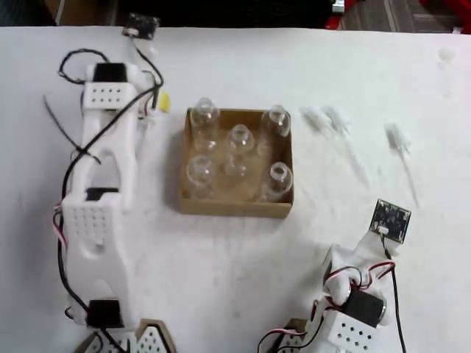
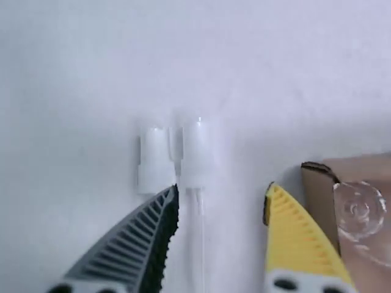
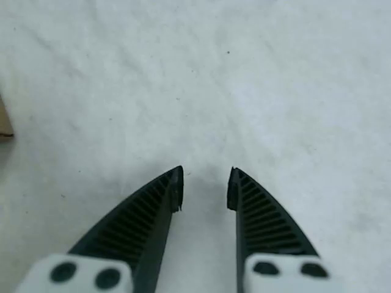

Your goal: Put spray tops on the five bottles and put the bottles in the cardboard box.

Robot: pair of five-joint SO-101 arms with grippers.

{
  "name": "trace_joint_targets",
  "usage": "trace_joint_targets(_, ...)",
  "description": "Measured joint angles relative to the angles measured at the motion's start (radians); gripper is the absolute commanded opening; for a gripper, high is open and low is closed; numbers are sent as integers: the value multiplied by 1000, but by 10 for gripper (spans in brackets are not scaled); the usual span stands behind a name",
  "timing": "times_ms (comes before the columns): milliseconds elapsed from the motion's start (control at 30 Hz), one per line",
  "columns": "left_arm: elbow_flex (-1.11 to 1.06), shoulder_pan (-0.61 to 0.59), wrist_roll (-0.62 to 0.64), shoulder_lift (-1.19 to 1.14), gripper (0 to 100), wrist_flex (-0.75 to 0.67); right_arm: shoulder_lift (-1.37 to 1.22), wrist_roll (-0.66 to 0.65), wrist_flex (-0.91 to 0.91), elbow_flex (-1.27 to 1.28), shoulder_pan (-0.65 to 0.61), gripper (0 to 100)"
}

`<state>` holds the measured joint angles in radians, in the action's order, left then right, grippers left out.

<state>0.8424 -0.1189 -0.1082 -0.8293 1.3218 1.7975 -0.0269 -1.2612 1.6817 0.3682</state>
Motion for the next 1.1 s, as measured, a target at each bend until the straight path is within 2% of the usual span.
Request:
trace_joint_targets(267, 302, -3, 5, -275, 219, -5, 0, 0, 0, 0, 0, 99)
trace_joint_targets(533, 540, -3, 5, -430, 216, 138, 0, 0, 0, 0, 0, 99)
trace_joint_targets(767, 661, -3, 5, -471, 101, 241, 0, 0, 0, 0, 0, 99)
trace_joint_targets(1000, 667, -3, 8, -473, 210, 270, 0, 0, 0, 0, 0, 99)
trace_joint_targets(1100, 667, -3, 57, -473, 218, 293, 0, 0, 0, 0, 0, 99)
